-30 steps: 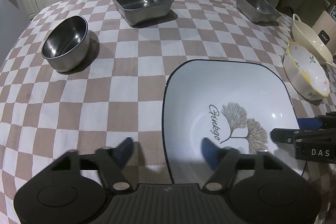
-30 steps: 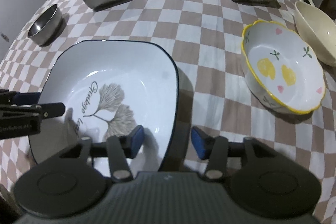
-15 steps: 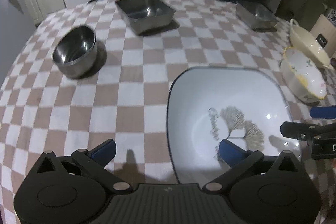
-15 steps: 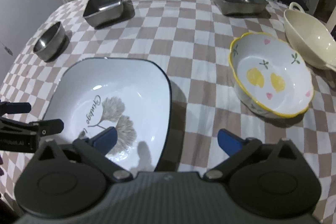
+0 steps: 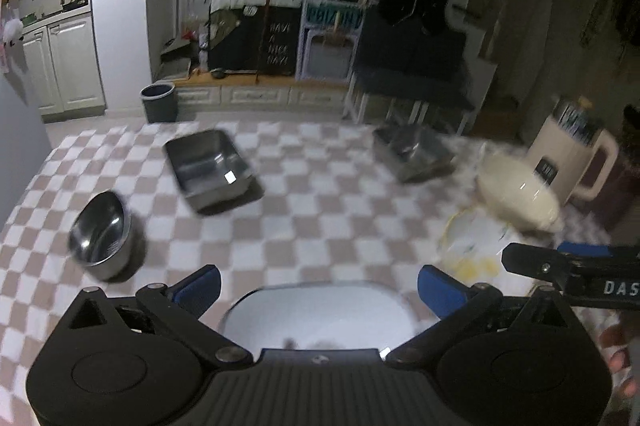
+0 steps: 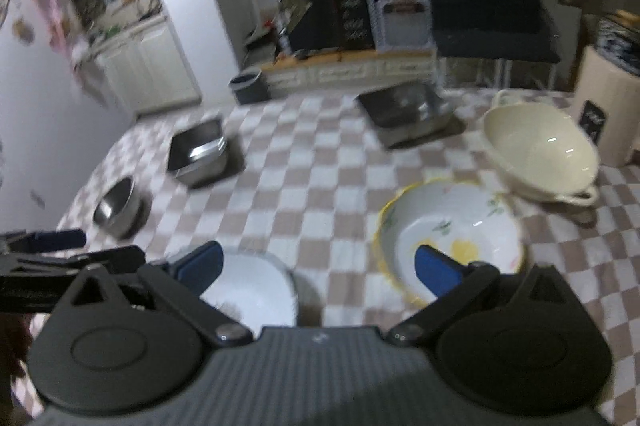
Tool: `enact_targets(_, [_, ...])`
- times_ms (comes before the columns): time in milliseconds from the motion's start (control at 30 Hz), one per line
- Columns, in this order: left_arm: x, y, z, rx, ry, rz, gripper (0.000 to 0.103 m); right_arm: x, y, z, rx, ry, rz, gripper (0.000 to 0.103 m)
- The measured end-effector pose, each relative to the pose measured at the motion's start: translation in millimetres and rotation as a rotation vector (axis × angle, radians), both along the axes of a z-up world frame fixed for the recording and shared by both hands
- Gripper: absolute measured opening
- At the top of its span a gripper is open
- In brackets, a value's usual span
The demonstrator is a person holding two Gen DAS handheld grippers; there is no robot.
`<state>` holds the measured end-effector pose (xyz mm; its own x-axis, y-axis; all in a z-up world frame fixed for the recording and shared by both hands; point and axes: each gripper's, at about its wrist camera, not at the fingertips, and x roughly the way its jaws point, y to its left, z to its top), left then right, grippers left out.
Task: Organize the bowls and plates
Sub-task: 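Move both tools toward the cream two-handled bowl by the kettle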
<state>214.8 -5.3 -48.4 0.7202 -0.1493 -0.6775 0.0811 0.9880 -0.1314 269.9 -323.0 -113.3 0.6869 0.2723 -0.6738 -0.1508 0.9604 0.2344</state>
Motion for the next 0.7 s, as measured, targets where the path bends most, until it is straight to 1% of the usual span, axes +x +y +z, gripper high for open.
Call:
enact_targets(133, [12, -28, 5, -0.022, -0.016, -0.015, 0.103, 6, -41, 4, 0.045, -0.02, -0.118, 0.103])
enact_targets(200, [19, -43, 7, -0.025, -0.029, -0.015, 0.103, 8, -62, 6, 0.064, -0.051, -0.159, 0.103])
enact_targets(300, [30, -64, 13, -0.043, -0.061, -0.023, 0.103, 11, -94, 6, 0.098, -0.082, -0.253, 0.103])
enact_targets(400, [44, -86, 14, -0.085, -0.078, -0.044, 0.103, 21, -124, -4, 0.147, -0.076, -0.362, 0.103])
enact_targets(500, [60, -106, 11, -0.129, -0.089, -0.067, 0.103, 29, -145, -17, 0.152, -0.061, -0.452, 0.103])
enact_targets(600, [81, -123, 9, -0.175, -0.074, -0.1, 0.103, 33, -166, -30, 0.158, -0.073, -0.523, 0.103])
enact_targets(667, [97, -134, 9, -0.184, -0.089, -0.103, 0.103, 36, -177, -39, 0.18, -0.065, -0.587, 0.103])
enact_targets(700, [103, -138, 8, -0.179, -0.101, -0.108, 0.103, 40, -184, -46, 0.211, -0.048, -0.625, 0.103])
